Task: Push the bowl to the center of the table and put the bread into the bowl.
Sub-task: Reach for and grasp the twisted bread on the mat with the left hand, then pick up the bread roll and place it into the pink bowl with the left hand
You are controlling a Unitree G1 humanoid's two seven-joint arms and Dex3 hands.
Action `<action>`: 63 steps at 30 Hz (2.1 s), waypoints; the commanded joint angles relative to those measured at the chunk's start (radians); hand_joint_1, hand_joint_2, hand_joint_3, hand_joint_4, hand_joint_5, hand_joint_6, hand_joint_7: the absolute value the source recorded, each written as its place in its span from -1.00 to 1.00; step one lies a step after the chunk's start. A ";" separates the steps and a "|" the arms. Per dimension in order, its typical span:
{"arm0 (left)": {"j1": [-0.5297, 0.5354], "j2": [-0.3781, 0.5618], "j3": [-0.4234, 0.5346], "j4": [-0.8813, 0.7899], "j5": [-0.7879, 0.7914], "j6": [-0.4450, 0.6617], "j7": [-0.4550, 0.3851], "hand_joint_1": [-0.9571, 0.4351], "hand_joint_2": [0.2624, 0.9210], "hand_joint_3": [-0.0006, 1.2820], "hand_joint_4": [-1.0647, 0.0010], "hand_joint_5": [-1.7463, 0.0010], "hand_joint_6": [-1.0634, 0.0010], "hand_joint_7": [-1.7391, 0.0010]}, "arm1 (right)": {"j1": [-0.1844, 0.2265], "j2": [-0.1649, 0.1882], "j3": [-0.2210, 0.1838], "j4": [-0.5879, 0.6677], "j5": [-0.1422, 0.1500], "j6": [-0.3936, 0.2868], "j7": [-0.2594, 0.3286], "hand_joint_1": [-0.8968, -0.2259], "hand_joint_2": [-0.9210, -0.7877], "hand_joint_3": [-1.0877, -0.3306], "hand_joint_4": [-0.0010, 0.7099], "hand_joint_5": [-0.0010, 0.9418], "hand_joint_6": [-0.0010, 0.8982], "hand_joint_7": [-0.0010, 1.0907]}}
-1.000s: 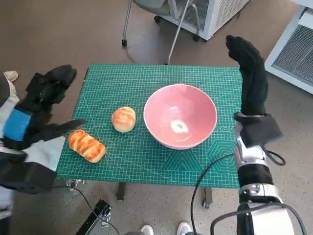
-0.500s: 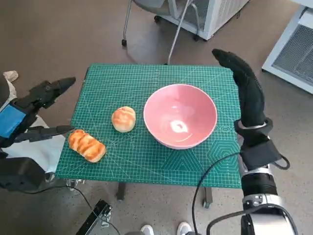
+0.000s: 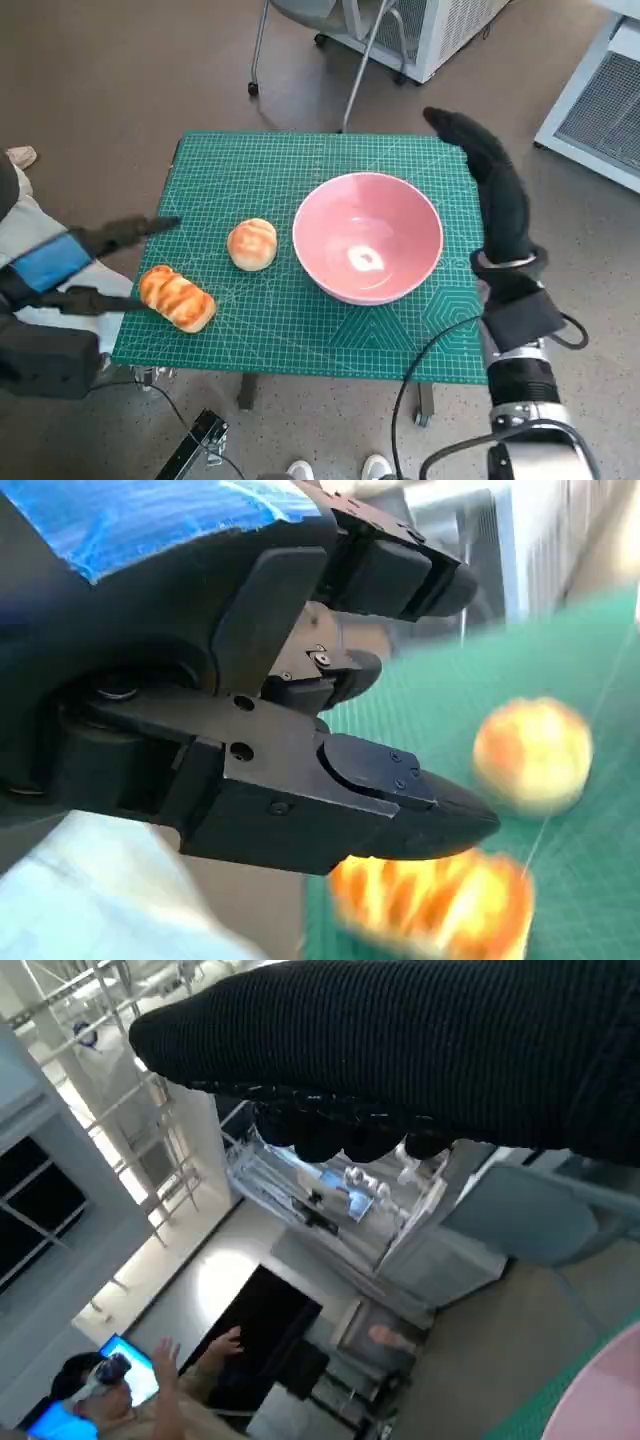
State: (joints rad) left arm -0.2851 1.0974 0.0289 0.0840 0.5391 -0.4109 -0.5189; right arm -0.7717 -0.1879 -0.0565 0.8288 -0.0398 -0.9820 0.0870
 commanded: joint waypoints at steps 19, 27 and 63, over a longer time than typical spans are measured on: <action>-0.148 -0.044 -0.219 0.128 0.202 0.022 -0.035 0.46 0.71 -1.00 0.67 1.00 0.27 1.00 | 0.043 0.016 -0.009 -0.038 0.077 0.049 0.072 -0.10 -1.00 -0.10 0.26 -0.98 -0.76 0.56; -0.196 -0.096 -0.293 0.219 0.273 0.004 0.028 0.44 0.71 -1.00 0.65 0.99 0.28 1.00 | 0.052 0.022 -0.011 -0.051 0.092 0.054 0.078 -0.04 -1.00 -0.10 0.32 -0.96 -0.77 0.57; -0.363 -0.155 -0.416 0.475 0.322 -0.016 0.097 0.38 1.00 -0.87 -0.14 -0.43 -0.29 -0.29 | 0.090 0.040 -0.029 -0.075 0.081 0.064 0.043 -0.04 -1.00 -0.11 0.23 -0.99 -0.79 0.60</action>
State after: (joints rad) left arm -0.6350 0.9231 -0.4158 0.5651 0.9164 -0.4104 -0.3924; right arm -0.7120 -0.1545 -0.0831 0.7463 0.0364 -0.9313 0.1283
